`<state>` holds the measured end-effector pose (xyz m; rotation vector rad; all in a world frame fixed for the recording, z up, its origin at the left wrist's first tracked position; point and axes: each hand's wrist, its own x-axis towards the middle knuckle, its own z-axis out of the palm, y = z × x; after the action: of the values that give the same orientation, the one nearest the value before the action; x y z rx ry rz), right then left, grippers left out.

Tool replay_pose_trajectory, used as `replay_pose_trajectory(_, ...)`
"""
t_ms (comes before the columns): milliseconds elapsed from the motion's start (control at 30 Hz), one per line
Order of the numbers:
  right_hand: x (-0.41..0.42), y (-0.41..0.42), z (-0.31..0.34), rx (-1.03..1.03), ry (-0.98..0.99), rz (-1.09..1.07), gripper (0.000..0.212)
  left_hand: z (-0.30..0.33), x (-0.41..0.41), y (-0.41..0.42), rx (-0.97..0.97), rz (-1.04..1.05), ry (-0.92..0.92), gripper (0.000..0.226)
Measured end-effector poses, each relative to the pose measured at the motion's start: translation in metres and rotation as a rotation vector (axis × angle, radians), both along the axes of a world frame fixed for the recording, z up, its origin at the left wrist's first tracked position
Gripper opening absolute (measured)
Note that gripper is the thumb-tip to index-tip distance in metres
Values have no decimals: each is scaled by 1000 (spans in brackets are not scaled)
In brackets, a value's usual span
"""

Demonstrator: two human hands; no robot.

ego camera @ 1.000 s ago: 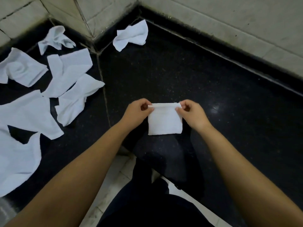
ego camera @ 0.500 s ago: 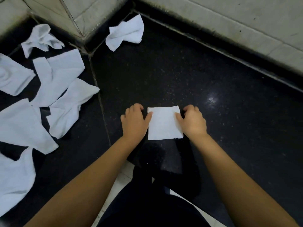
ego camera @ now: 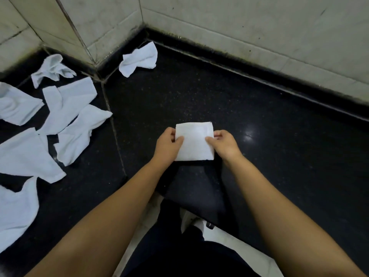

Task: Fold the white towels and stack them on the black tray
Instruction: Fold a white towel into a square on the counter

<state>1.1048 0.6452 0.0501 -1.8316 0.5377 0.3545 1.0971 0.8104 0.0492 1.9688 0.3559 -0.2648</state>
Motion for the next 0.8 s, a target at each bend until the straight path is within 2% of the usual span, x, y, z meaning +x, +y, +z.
replay_pose_trajectory(67, -15, -15, 5, 191, 33, -81, 25, 12, -9, -13, -119, 28, 26, 24)
replay_pose_trajectory(200, -61, -47, 20, 364, 9, -225, 6, 26, -26, -43, -235, -37, 116, 55)
replay_pose_trajectory(367, -135, -85, 34, 420, -140, -478, 11, 34, -51, -90, -391, -281, 262, 29)
replay_pose_trajectory(500, -209, -104, 34, 427, -210, -726, 10, 39, -87, -131, -398, -502, 320, 10)
replay_pose_trajectory(800, -386, -145, 29, 397, -294, -1106, 8, 39, -217, -229, -330, -902, 367, 6)
